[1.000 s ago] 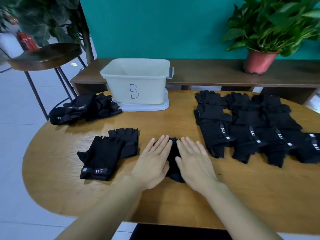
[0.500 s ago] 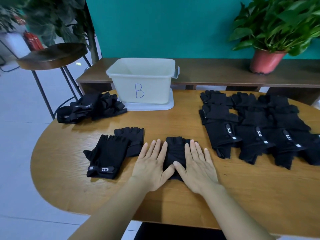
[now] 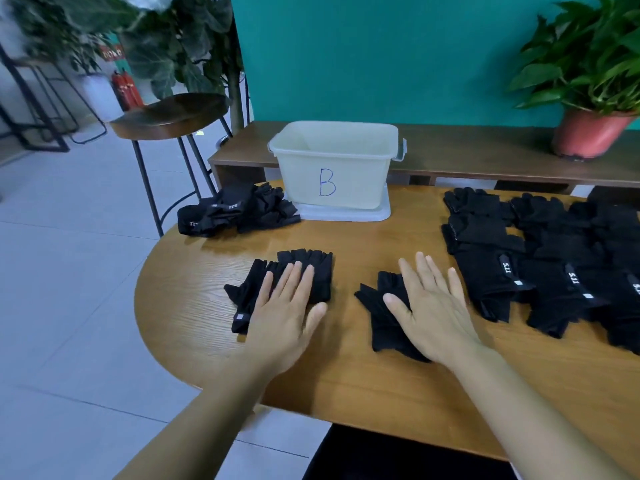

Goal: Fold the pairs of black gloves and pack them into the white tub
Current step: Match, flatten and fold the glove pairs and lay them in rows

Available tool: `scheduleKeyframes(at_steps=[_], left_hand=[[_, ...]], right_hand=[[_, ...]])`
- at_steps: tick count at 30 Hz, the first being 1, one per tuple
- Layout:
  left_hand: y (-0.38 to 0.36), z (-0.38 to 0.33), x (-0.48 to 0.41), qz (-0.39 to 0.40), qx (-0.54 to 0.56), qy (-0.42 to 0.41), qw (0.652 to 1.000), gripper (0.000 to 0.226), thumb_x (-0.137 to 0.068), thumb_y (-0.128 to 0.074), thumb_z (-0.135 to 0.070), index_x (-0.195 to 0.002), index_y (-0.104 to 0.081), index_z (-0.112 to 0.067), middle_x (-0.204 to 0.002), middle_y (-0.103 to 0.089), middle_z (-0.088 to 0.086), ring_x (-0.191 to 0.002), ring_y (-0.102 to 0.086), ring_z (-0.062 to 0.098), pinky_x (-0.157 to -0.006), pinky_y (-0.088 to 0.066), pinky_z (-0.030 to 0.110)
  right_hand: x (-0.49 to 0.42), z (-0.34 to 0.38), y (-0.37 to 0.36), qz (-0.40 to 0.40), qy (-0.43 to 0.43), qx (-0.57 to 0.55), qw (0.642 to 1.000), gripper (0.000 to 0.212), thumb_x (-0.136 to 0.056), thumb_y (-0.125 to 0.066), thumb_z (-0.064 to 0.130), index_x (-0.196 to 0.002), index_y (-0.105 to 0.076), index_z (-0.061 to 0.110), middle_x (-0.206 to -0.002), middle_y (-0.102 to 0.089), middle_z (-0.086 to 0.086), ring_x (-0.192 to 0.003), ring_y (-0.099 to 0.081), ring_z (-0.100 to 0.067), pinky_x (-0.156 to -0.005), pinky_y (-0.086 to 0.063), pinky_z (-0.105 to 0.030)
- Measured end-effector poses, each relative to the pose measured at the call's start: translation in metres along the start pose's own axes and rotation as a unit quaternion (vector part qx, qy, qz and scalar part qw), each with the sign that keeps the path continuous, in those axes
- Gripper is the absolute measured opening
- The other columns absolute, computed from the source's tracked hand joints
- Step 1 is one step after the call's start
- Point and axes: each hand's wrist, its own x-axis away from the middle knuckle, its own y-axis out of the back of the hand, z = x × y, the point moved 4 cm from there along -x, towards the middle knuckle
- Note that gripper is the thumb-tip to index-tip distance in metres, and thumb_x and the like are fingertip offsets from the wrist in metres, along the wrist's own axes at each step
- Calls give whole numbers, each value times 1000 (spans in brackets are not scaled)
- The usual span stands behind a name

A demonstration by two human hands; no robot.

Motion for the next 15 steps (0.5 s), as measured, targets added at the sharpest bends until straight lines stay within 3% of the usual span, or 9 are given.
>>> scheduleKeyframes(at_steps=[3,6,9,12,15], left_hand=[[21,45,1,-58,34,63,996,64,-104,-17,-51,-158,-17,-17,-165,-16,2,-153,-6,10,-119,17,29],[32,85,7,-75,78,111,988,41,-104,-44,-28,-144,-46,-19,-152,-45,7,-146,-32,13,-122,8,33],[34,103,16,-50,106,85,989,25,-98,-59,-22,-122,-66,-22,-135,-61,2,-132,-50,15,-121,-19,48],[35,109,26,-44,125,41,990,29,-89,-64,-41,-109,-74,-24,-124,-67,-5,-115,-58,14,-104,-43,50],[32,110,33,14,105,31,994,55,-78,-52,-61,-116,-72,-27,-128,-65,-11,-120,-55,8,-106,-43,39]], right_hand=[[-2,31,9,-27,53,-22,998,65,-103,-21,52,-158,-2,23,-165,7,-4,-150,14,-14,-120,13,-41],[-2,68,6,-43,133,-24,990,60,-104,-30,46,-157,-14,24,-165,-7,-2,-152,5,-15,-121,11,-43],[-1,106,-9,-58,230,-22,971,54,-99,-51,40,-149,-39,21,-157,-35,-3,-150,-16,-21,-119,3,-45],[-4,134,-30,-62,288,2,956,50,-88,-68,41,-132,-60,18,-138,-58,-5,-140,-39,-27,-116,-14,-46],[-10,151,-47,-40,296,20,954,49,-90,-63,45,-130,-61,17,-138,-58,-5,-143,-34,-27,-119,-16,-45]])
